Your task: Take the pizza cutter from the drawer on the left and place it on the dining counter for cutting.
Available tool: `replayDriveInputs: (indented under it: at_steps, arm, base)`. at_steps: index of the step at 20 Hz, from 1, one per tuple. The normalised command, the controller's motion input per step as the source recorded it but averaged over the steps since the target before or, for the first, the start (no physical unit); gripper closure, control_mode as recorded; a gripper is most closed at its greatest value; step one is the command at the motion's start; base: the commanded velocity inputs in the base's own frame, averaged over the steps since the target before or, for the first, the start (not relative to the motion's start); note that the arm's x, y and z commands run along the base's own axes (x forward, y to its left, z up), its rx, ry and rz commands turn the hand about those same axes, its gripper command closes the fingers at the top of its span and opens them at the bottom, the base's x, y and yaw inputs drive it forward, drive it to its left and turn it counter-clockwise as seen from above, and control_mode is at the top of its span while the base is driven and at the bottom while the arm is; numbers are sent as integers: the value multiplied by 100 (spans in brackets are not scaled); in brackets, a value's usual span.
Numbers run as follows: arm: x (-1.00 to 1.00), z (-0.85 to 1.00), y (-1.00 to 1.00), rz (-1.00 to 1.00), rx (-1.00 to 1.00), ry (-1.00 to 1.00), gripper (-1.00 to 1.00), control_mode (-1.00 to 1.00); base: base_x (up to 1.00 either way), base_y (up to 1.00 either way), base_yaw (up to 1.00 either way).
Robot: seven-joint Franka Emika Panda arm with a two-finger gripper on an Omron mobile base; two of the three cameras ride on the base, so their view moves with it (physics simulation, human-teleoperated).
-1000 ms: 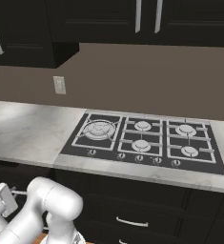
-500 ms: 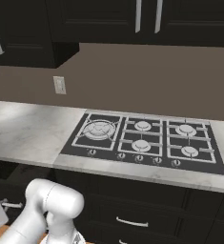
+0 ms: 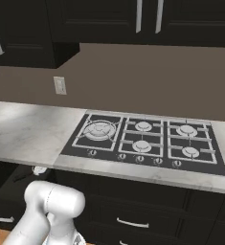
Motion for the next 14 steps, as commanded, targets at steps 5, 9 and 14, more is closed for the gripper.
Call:
replayDriveInputs:
  at_steps: [5,9,14]
  arm:
    - [-65,0,0,-6,0,0,100,-100]
    - [-56,0,0,-5,0,0,100,-100]
    - [-55,0,0,-5,0,0,100,-100]
  base:
    - [0,0,0]
    - [0,0,0]
    - [0,0,0]
